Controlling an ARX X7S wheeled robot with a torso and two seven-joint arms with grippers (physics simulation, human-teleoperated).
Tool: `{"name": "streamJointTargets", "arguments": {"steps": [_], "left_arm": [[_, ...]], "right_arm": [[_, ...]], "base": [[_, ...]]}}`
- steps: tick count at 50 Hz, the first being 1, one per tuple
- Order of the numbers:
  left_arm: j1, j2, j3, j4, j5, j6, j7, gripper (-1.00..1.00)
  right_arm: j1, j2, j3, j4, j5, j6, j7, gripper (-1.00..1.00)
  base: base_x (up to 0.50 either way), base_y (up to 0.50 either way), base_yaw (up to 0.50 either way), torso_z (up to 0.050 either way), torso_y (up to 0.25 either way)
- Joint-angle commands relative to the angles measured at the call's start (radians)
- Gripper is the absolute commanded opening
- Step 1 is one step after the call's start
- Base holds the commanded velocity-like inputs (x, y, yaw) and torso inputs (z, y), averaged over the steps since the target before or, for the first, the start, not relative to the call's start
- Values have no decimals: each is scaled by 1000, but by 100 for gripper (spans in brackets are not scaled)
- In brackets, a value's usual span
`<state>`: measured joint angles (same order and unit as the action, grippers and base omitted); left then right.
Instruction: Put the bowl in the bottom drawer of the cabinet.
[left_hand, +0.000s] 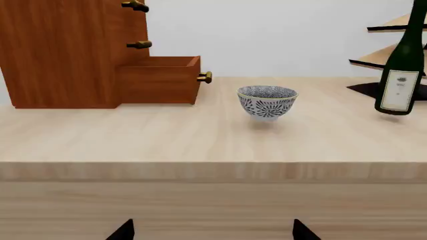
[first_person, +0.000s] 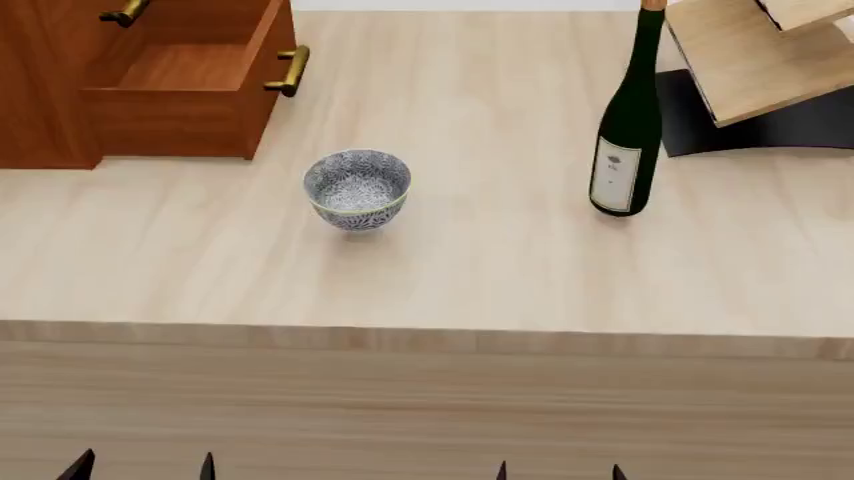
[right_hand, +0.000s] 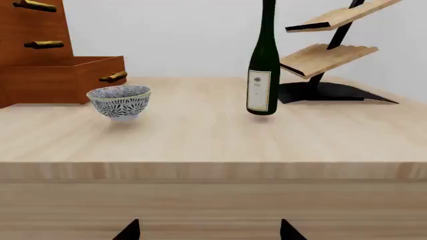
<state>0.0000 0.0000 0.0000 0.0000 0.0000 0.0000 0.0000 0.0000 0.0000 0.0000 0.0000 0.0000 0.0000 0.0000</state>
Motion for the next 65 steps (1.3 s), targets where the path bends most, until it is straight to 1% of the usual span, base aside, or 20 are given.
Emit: {"name": "streamJointTargets", "arguments": {"steps": [1,3,4,9,20,21,27,34,47,65], "left_arm": [[-1,-21,25,-5,-21,5,-25,100],[2,-28,34,-6,-32,30,-26,100],[2,-33,37,2,-33,4,-31,100],[2,-45,51,25,-33,-28,-57,100],[5,-68,74,34,-71,-43,-56,100],[5,-79,82,52,-86,-83,-37,100],[11,-79,85,55,-89,-38,-55,100],[10,-88,90,50,-87,-21,-71,100],[0,-102,99,37,-116,-13,-82,100],[7,-128,127,53,-113,-1,-99,100]], "right_arm": [[0,35,-42,-1,35,0,42,100],[1,39,-46,-1,50,-9,42,100],[1,42,-50,-4,46,-2,49,100],[7,52,-63,3,55,-5,58,100],[15,70,-87,-5,66,14,77,100],[15,70,-87,-6,69,15,79,100],[14,75,-97,6,77,1,87,100],[15,81,-101,8,90,-2,98,100],[20,95,-121,-1,103,7,115,100],[15,117,-143,-24,118,16,136,100]], "base": [[0,0,0,0,0],[0,0,0,0,0],[0,0,0,0,0],[0,0,0,0,0],[0,0,0,0,0],[0,0,0,0,0],[0,0,0,50,0],[0,0,0,50,0],[0,0,0,50,0],[0,0,0,50,0]]}}
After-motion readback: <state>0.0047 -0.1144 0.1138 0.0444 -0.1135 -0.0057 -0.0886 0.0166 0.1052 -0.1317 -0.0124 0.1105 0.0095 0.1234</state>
